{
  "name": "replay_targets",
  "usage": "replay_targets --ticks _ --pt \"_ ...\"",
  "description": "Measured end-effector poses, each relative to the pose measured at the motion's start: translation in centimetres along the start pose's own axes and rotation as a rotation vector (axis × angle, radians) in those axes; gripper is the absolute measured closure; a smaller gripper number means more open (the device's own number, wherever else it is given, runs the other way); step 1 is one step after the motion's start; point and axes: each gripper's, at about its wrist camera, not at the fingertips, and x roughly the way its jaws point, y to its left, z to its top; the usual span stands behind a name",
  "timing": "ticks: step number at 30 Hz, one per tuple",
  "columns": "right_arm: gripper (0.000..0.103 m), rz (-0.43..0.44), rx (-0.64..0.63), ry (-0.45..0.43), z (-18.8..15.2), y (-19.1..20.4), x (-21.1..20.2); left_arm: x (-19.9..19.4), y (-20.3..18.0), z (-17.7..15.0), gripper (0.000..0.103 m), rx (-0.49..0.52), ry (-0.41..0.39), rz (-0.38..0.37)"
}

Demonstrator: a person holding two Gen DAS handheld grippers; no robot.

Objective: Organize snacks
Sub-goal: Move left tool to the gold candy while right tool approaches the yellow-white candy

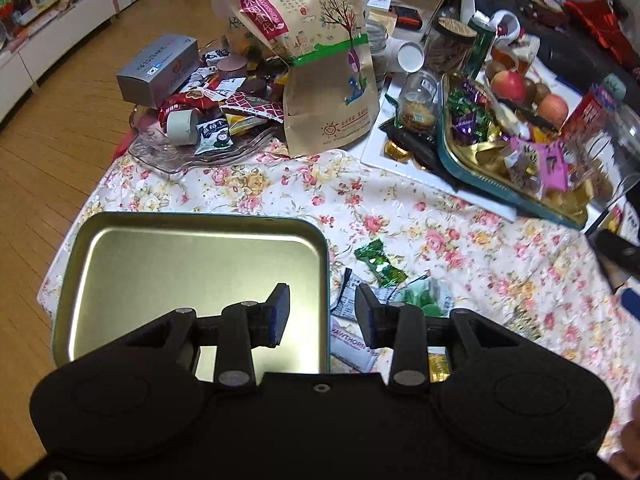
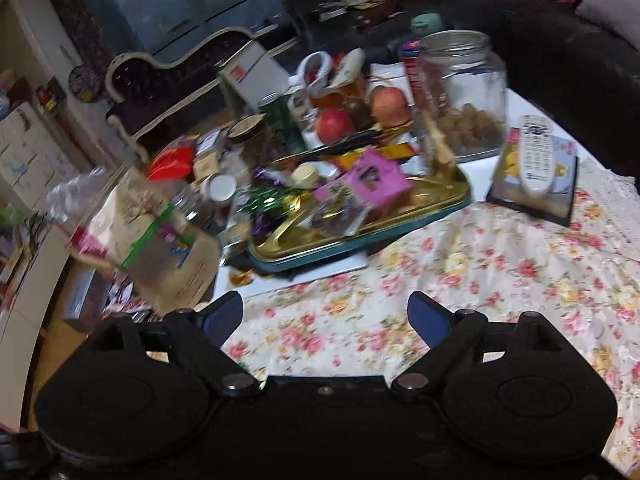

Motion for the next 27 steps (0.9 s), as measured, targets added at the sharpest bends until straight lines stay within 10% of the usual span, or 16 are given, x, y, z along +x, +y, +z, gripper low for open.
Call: replay_targets --ticks 15,27 --pt "0.030 -0.269 -0.170 0.322 -3.8 -7.8 4.8 3.6 -6.9 -3.0 0.058 0.123 0.211 -0.091" --pt "0.040 -0.106 -0.440 0.325 -6.9 -5.2 3.9 5.8 -7.8 -4.5 0.058 0.176 0.270 -0.147"
